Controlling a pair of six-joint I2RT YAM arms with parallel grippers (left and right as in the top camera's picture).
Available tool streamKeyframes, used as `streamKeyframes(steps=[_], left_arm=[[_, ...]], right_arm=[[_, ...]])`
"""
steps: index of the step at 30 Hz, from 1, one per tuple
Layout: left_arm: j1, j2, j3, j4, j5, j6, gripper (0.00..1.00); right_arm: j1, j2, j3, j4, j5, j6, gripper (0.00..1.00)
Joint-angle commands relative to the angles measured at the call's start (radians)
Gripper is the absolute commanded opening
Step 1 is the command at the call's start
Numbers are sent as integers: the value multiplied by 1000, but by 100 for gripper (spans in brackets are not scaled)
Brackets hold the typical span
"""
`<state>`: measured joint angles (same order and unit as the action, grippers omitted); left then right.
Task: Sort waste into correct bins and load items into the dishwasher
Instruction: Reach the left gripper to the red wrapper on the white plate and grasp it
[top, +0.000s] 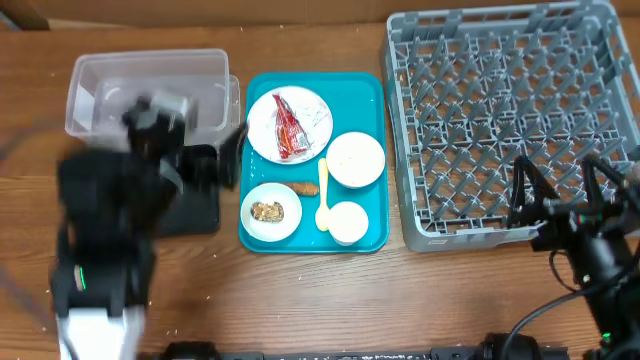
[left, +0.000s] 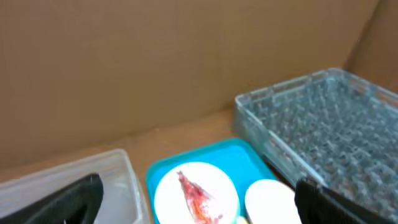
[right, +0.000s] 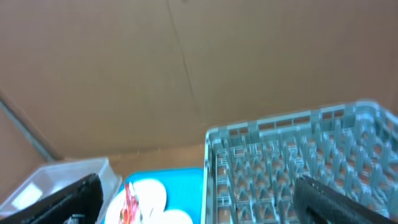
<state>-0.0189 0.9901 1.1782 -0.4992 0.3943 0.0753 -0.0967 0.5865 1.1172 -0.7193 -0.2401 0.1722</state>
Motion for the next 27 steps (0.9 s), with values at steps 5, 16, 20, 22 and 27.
streamKeyframes(steps=[5, 16, 20, 22, 27], left_arm=[[-53, 651, 658, -397, 65, 138, 100], [-133, 1091, 822, -474, 23, 135, 100], [-160, 1201, 821, -500, -35, 134, 100], [-177, 1245, 821, -517, -90, 133, 100], [-237, 1337, 821, -533, -236, 100, 100]], right_arm=[[2, 219, 193, -170, -9, -97, 100], [2, 329, 193, -302, -8, -91, 100], [2, 360, 193, -323, -8, -92, 100], [2, 373, 193, -332, -8, -91, 100], [2, 414, 193, -343, -8, -91, 100]])
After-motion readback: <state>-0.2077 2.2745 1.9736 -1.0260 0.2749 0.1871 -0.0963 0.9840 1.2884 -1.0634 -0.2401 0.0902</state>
